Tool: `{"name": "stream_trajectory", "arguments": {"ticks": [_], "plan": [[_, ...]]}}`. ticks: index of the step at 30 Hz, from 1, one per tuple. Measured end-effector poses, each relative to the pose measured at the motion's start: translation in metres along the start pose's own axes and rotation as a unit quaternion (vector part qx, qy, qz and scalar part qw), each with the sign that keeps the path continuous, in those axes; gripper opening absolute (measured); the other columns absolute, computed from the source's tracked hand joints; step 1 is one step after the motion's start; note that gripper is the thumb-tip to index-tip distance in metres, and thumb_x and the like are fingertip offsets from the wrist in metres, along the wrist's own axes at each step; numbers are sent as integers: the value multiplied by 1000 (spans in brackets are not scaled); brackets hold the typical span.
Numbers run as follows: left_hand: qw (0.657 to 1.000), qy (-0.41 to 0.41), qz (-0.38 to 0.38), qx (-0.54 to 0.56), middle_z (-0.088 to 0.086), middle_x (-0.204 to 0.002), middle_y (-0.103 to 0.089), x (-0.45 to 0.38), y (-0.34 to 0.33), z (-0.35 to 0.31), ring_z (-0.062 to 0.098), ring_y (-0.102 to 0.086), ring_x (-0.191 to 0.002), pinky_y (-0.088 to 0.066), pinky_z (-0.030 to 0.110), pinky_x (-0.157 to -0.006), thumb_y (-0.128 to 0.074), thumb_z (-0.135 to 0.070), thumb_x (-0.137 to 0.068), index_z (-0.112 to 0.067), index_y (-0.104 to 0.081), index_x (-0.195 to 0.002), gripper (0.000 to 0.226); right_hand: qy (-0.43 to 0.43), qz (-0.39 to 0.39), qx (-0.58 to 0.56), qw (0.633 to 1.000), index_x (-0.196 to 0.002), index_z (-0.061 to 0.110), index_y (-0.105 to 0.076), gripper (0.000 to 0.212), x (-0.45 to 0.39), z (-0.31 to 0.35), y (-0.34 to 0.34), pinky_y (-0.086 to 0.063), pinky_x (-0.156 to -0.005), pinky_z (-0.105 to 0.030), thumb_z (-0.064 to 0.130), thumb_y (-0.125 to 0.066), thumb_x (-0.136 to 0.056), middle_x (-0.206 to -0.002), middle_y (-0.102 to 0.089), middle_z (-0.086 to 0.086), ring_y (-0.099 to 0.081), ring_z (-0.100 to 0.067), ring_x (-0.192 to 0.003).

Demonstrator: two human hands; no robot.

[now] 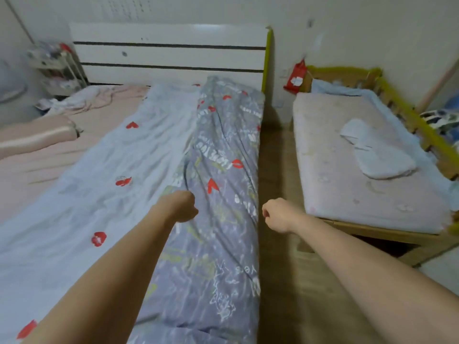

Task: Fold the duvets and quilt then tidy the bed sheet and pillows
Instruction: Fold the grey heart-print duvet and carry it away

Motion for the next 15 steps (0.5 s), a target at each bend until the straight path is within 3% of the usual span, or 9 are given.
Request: {"name": "stream_trajectory", "arguments": {"ticks": [5, 15], "plan": [[997, 67, 33, 19, 5, -131, -55, -31, 5, 35, 25, -53, -118, -46, 36, -97, -51, -38, -94, -15, -57, -126, 40, 46, 11, 37, 998, -102, 15, -62, 23, -79, -10, 31, -46, -77, -33, 19, -45, -88, -115, -62, -10, -60, -31, -102], [971, 216, -32, 92, 7, -134, -48, -158, 73, 20, 26, -50, -120, -47, 37, -95, -51, -38, -96, -15, -50, -132, 43, 175, 7, 57, 983, -106, 14, -62, 24, -279, -52, 132, -43, -75, -31, 21, -43, -94, -113, -61, -8, -58, -27, -100]]}}
Point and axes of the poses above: each hand's wrist, its own x-axis away from the middle knuckle, its own y-axis out of the back of the hand, z = x × y, the point moved 3 cm from there along -x, towards the middle knuckle
